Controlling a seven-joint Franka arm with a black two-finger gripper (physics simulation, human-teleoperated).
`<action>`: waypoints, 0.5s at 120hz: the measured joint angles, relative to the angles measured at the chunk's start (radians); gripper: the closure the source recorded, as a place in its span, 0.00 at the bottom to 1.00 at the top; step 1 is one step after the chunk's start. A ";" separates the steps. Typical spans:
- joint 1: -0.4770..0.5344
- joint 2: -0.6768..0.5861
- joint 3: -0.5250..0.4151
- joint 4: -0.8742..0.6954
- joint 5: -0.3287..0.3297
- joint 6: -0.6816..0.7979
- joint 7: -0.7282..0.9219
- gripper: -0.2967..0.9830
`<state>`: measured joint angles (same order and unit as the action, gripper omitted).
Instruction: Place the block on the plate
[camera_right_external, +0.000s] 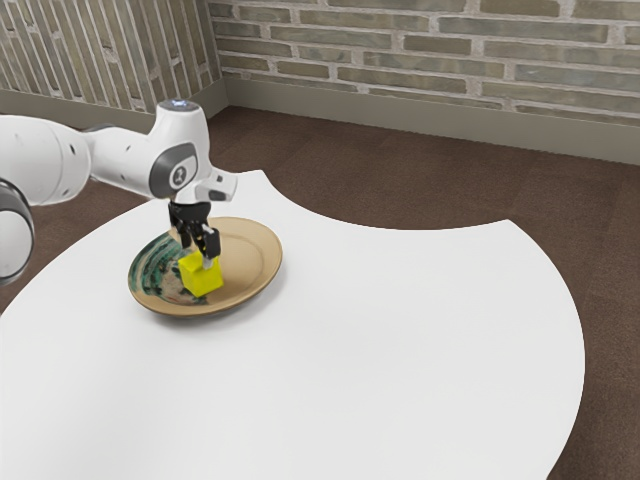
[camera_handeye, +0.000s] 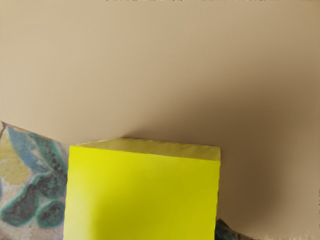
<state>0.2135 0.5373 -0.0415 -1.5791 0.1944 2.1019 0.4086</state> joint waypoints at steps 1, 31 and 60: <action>0.000 -0.001 0.000 0.000 0.000 0.000 0.001 0.30; -0.008 -0.035 0.000 -0.001 -0.006 -0.022 0.027 0.25; -0.011 -0.103 -0.002 -0.008 -0.022 -0.071 0.039 0.24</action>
<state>0.2024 0.4348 -0.0434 -1.5867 0.1723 2.0308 0.4474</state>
